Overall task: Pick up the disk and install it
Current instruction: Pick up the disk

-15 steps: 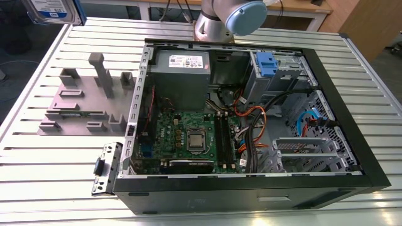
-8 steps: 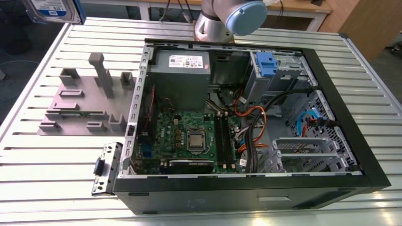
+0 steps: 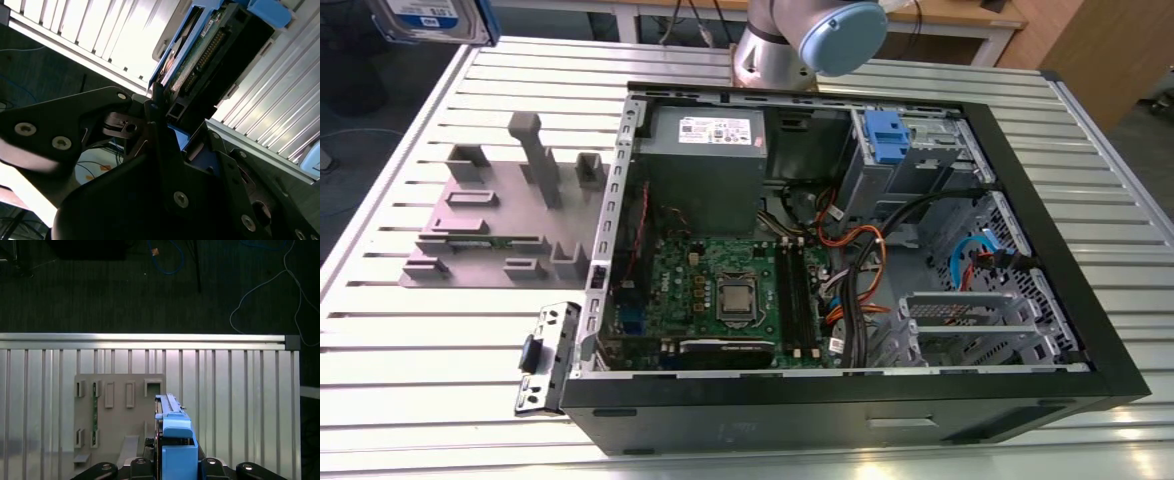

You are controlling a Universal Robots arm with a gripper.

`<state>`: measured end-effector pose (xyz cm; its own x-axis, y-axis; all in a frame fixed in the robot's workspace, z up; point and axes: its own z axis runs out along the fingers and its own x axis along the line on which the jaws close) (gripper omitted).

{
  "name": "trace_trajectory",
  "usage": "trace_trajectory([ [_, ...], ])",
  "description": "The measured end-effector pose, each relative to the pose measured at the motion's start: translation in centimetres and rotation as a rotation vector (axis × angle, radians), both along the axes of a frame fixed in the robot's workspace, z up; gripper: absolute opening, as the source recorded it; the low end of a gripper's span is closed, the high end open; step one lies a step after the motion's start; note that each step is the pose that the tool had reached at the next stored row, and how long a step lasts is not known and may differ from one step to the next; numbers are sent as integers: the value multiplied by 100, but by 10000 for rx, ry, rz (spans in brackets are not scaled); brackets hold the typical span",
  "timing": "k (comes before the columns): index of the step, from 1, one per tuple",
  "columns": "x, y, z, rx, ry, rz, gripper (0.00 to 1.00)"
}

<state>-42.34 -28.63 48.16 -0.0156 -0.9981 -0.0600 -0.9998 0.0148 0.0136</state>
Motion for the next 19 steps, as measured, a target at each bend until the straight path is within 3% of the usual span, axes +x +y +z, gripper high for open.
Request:
trace_trajectory([
  [19,0,0,110,8,1,0,36],
])
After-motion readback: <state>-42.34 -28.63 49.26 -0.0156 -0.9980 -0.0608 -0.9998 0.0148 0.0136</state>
